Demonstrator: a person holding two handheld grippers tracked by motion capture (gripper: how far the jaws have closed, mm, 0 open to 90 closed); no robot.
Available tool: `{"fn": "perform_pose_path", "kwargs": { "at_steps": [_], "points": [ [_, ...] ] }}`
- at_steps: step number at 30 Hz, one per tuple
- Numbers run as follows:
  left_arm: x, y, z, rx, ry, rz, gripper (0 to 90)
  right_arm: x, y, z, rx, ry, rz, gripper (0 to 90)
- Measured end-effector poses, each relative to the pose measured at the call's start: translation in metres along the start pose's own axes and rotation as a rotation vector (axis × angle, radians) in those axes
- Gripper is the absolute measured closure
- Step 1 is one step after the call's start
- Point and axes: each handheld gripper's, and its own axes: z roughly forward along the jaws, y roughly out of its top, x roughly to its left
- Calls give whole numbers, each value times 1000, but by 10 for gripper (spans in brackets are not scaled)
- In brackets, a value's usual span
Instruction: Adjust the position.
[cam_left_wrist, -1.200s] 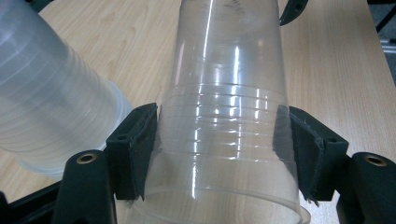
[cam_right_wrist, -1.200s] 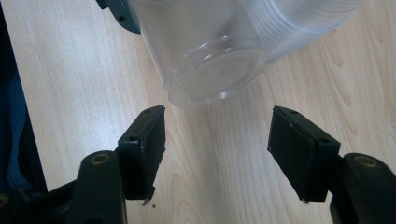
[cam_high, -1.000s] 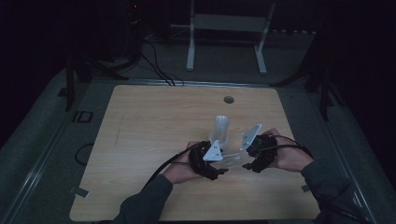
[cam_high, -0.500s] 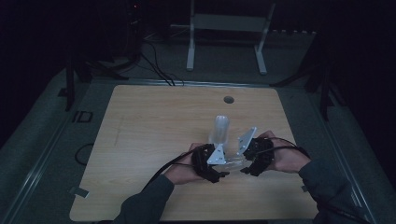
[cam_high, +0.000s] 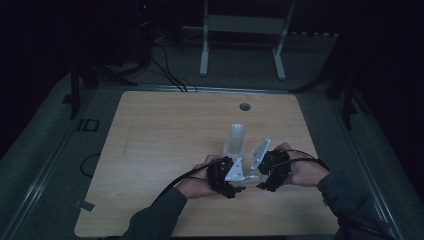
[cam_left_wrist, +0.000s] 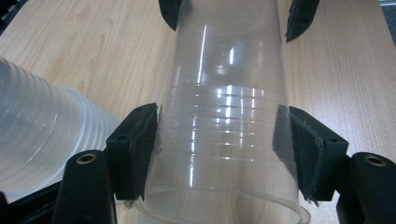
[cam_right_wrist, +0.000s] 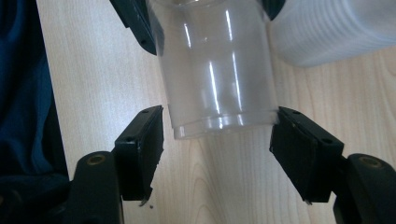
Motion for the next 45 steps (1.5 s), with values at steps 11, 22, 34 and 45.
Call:
{"fn": "perform_pose_path", "kwargs": {
  "at_steps": [11,22,34,45],
  "points": [
    [-2,1,0,-6,-7,5,318,2,3,5,3,9,-5,350],
    [-3,2,-1,-20,-4,8,318,3,4,10,7,9,-18,351],
    [-5,4,0,-37,21,6,272,4,1,8,-3,-11,-12,421],
    [-5,6,-3,-66,37,-29,175,4,-3,11,-27,-29,13,422]
  ]
}}
